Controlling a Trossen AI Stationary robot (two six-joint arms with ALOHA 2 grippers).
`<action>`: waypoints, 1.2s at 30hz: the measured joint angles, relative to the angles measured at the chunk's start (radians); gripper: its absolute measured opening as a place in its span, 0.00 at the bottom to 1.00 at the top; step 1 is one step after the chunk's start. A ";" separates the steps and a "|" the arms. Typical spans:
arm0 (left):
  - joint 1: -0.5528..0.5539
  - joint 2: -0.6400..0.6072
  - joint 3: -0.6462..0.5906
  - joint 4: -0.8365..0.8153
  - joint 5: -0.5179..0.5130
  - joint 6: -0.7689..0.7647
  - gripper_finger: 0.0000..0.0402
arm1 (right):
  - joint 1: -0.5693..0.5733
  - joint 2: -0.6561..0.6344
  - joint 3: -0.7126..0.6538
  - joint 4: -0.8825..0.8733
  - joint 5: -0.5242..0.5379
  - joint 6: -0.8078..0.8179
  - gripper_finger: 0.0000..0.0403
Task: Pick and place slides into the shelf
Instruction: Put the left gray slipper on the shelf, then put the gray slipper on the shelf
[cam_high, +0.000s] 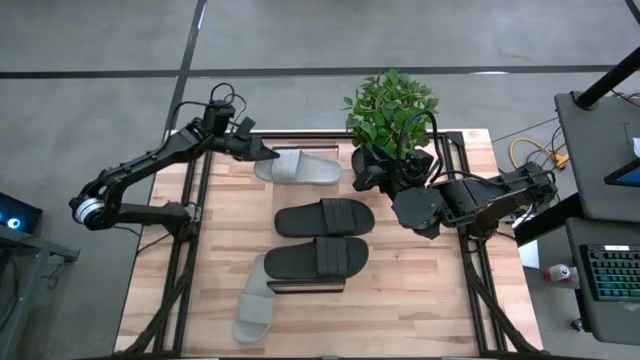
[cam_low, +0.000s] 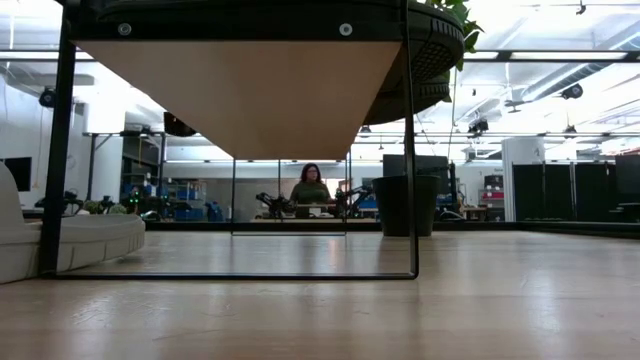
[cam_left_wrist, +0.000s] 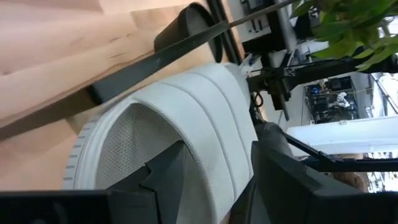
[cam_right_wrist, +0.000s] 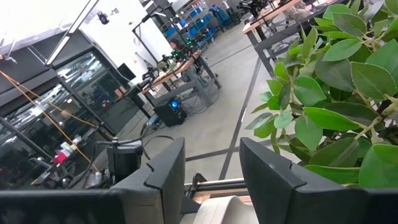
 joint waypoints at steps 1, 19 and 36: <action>0.000 -0.002 0.000 -0.009 0.000 0.000 0.42 | 0.000 0.000 0.000 0.000 0.000 0.000 0.36; 0.000 -0.123 0.007 -0.042 -0.025 0.060 0.42 | 0.000 0.000 0.000 0.000 -0.003 -0.016 0.36; 0.000 -0.367 0.011 -0.042 0.425 0.172 0.42 | -0.009 0.000 0.000 0.000 0.000 -0.079 0.36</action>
